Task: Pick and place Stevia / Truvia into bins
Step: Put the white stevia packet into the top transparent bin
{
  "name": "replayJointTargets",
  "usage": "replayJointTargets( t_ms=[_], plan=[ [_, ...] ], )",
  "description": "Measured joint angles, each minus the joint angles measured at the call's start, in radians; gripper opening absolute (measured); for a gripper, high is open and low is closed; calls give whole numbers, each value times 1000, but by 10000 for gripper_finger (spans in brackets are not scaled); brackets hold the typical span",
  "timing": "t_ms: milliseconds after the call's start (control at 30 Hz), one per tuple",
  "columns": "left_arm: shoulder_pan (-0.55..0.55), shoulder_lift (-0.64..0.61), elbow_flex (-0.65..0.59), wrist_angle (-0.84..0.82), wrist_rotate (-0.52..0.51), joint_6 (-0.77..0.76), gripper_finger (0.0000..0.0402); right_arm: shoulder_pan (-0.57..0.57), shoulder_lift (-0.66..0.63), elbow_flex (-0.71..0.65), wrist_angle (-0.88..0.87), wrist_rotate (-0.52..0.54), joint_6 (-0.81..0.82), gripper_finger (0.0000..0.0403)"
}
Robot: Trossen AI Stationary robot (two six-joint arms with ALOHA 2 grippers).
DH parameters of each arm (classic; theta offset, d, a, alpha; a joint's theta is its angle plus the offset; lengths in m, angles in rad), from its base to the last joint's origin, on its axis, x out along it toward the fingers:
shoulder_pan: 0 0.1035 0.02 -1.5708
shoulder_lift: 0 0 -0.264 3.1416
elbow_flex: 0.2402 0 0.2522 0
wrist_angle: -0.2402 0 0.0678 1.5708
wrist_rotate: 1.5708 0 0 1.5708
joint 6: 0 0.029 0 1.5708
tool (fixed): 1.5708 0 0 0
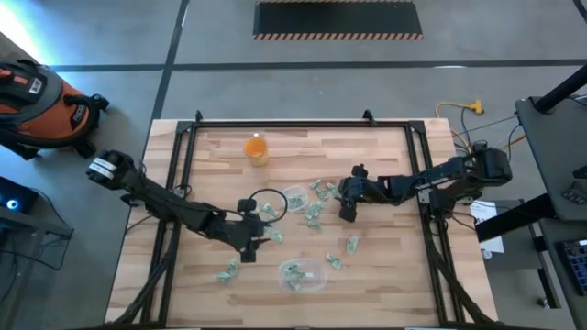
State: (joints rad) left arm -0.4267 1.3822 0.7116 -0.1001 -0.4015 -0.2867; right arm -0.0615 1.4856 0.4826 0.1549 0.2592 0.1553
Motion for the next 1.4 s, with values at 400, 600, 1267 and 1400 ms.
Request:
replayJointTargets(
  t_ms=[400,600,1267,1400],
  plan=[
    [-1,-7,-1,-20,-1,-21,175,-27,136,56,33,2,11,161],
    [-1,-7,-2,-18,-1,-22,175,-34,159,69,38,17,13,123],
    [-1,-7,-2,-23,-1,-22,175,-10,-6,65,-23,84,-40,8],
    [-1,-7,-3,-23,-1,-21,175,7,-48,70,62,37,-101,8]
  ],
)
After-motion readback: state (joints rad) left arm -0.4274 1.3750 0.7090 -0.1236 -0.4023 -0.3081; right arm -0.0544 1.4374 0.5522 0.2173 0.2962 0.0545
